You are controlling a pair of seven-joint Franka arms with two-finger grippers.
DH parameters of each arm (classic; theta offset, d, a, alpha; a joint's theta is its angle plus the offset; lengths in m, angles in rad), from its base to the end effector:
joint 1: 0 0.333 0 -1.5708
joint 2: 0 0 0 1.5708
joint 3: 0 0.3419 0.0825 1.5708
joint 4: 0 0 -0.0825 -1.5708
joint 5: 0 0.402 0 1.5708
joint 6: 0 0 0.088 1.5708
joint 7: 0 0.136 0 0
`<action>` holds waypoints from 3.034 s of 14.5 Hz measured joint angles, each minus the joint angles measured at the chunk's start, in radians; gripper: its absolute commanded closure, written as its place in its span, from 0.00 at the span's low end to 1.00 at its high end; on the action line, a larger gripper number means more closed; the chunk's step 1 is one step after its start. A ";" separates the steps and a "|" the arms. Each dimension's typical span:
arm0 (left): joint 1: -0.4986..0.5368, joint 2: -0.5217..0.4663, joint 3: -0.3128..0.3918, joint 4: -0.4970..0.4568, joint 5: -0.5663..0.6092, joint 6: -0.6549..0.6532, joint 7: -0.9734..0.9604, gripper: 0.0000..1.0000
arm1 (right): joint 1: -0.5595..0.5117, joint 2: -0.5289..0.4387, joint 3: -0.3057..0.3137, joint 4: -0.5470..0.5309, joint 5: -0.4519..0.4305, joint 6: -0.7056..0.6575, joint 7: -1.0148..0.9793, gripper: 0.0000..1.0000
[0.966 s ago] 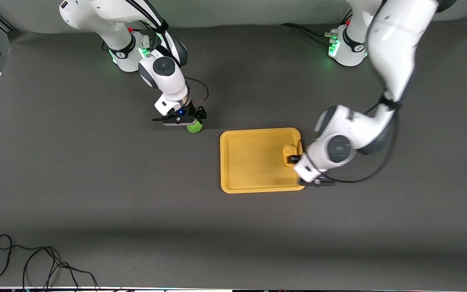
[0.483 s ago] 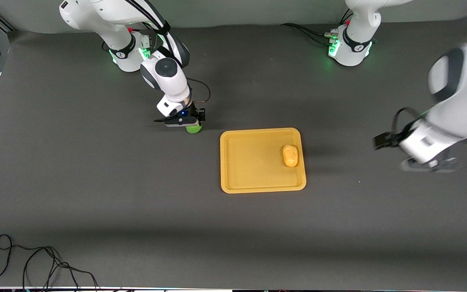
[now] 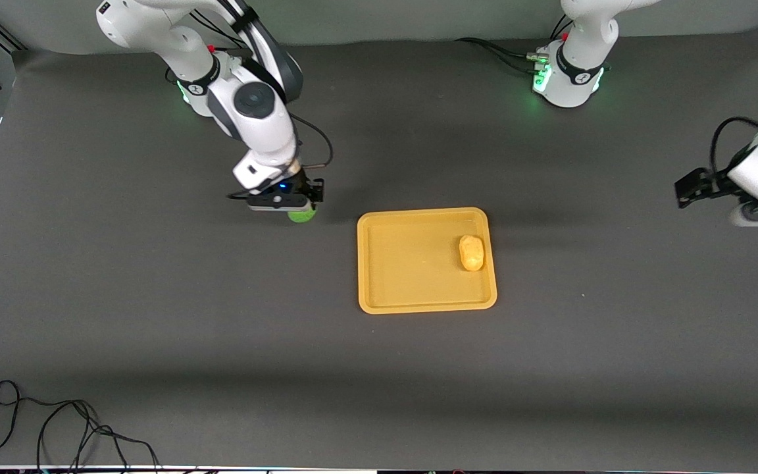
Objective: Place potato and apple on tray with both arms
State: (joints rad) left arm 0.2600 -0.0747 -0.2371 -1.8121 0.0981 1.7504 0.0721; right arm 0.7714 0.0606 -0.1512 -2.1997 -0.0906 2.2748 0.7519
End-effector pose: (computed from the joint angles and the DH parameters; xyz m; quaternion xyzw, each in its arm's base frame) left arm 0.5569 0.0207 0.5595 -0.9978 0.0328 -0.0026 0.0572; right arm 0.4546 0.3198 0.3431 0.9985 -0.0366 0.0307 0.0257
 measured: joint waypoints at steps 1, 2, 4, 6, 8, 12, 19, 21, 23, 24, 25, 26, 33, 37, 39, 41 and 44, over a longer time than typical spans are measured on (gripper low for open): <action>0.003 -0.017 0.006 0.000 0.000 -0.020 0.009 0.00 | -0.001 -0.022 -0.009 0.068 0.000 -0.109 -0.016 0.57; 0.004 -0.028 0.010 -0.005 0.000 -0.033 0.019 0.00 | -0.002 -0.034 -0.013 0.143 0.000 -0.211 -0.025 0.57; 0.004 -0.032 0.011 -0.031 -0.007 -0.029 0.026 0.00 | -0.002 -0.032 -0.013 0.291 0.017 -0.358 -0.029 0.57; 0.004 -0.029 0.011 -0.043 -0.095 -0.030 0.026 0.00 | -0.002 -0.006 -0.013 0.409 0.047 -0.408 -0.029 0.57; 0.004 -0.030 0.011 -0.042 -0.154 -0.045 0.026 0.00 | 0.002 0.063 -0.013 0.520 0.072 -0.422 -0.029 0.57; 0.003 -0.030 0.009 -0.039 -0.154 -0.056 0.034 0.00 | 0.023 0.334 0.010 0.879 0.091 -0.558 0.042 0.57; 0.005 -0.010 0.013 -0.008 -0.123 -0.054 0.084 0.00 | 0.134 0.695 0.085 1.196 0.092 -0.474 0.276 0.57; 0.005 0.005 0.013 -0.008 -0.122 -0.056 0.084 0.00 | 0.155 0.780 0.085 1.198 0.091 -0.394 0.297 0.57; 0.005 0.011 0.013 -0.005 -0.123 -0.056 0.083 0.00 | 0.155 0.860 0.081 1.203 0.085 -0.318 0.299 0.57; 0.005 0.011 0.012 0.000 -0.123 -0.056 0.080 0.00 | 0.150 0.891 0.078 1.206 0.081 -0.285 0.299 0.57; 0.005 0.011 0.011 0.006 -0.123 -0.056 0.076 0.00 | 0.145 0.917 0.075 1.207 0.078 -0.253 0.299 0.57; 0.004 0.011 0.011 0.010 -0.123 -0.057 0.074 0.00 | 0.139 0.940 0.074 1.208 0.077 -0.222 0.299 0.57; -0.281 0.078 0.278 0.110 -0.125 -0.082 0.068 0.00 | 0.134 1.019 0.062 1.218 0.073 -0.132 0.299 0.00; -0.372 0.091 0.337 0.144 -0.124 -0.107 0.068 0.00 | 0.134 1.011 0.060 1.247 0.032 -0.155 0.299 0.00; -0.384 0.091 0.337 0.150 -0.123 -0.126 0.066 0.00 | 0.134 0.968 0.055 1.278 0.025 -0.247 0.299 0.00; -0.384 0.091 0.343 0.159 -0.122 -0.139 0.066 0.00 | 0.133 0.884 0.050 1.296 0.022 -0.358 0.299 0.00; -0.384 0.092 0.350 0.173 -0.122 -0.150 0.066 0.00 | 0.121 0.726 0.034 1.300 0.017 -0.520 0.294 0.00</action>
State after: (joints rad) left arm -0.1236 0.0171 0.1125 -1.6396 -0.0240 1.6005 0.1377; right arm 0.8927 0.7866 -0.1168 -0.8995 -0.0735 1.7548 1.0455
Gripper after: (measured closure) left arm 0.000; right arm 0.000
